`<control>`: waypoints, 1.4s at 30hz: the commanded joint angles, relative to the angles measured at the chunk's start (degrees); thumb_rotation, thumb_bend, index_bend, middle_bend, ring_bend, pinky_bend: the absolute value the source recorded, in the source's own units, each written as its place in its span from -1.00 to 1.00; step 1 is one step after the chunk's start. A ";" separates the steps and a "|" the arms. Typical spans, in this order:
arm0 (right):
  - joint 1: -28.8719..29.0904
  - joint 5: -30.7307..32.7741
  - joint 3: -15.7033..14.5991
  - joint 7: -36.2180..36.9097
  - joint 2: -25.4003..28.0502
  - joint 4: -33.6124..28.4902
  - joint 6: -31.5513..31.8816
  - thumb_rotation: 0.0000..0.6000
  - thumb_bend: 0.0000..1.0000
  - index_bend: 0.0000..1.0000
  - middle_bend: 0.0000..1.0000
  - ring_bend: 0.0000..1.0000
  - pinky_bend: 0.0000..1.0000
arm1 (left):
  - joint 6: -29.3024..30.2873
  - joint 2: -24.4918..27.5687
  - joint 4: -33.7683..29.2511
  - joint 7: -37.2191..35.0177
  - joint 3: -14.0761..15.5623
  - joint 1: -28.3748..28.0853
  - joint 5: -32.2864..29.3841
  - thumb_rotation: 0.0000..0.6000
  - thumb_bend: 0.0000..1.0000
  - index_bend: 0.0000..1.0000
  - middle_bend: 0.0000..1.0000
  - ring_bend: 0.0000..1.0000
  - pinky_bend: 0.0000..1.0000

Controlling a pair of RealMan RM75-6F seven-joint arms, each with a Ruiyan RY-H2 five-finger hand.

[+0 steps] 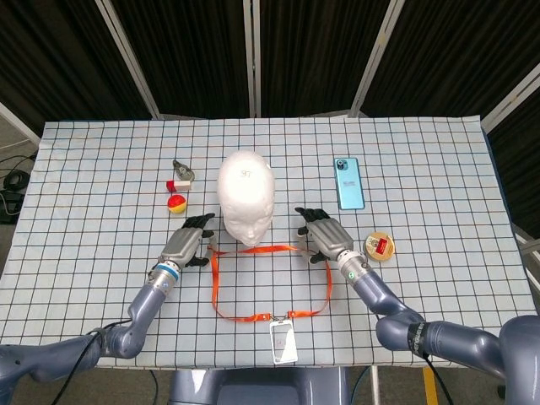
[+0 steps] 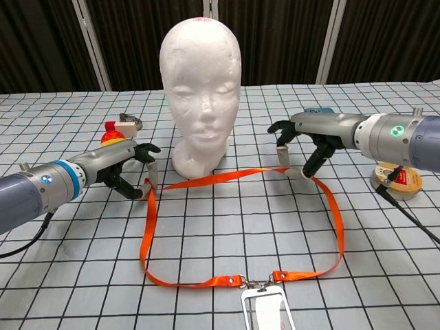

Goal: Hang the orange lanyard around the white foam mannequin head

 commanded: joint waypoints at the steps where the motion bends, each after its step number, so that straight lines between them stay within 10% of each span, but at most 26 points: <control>1: -0.76 -1.76 -0.28 0.14 1.84 -2.61 1.36 1.00 0.23 0.44 -0.93 -1.00 -1.00 | 1.88 2.83 -3.21 -2.04 1.24 1.50 3.56 1.00 0.09 0.24 -1.00 -1.00 -1.00; 22: -6.23 -20.59 -0.86 5.86 11.40 -19.23 14.19 1.00 0.23 0.45 -0.90 -1.00 -1.00 | 18.78 19.95 -21.65 -12.81 4.89 9.19 23.36 1.00 0.09 0.31 -1.00 -1.00 -1.00; 42: -3.15 -7.14 10.78 3.95 18.46 -31.40 16.06 1.00 0.23 0.45 -0.90 -1.00 -1.00 | 13.03 32.42 -32.51 -4.69 -6.17 3.48 8.10 1.00 0.09 0.35 -1.00 -1.00 -1.00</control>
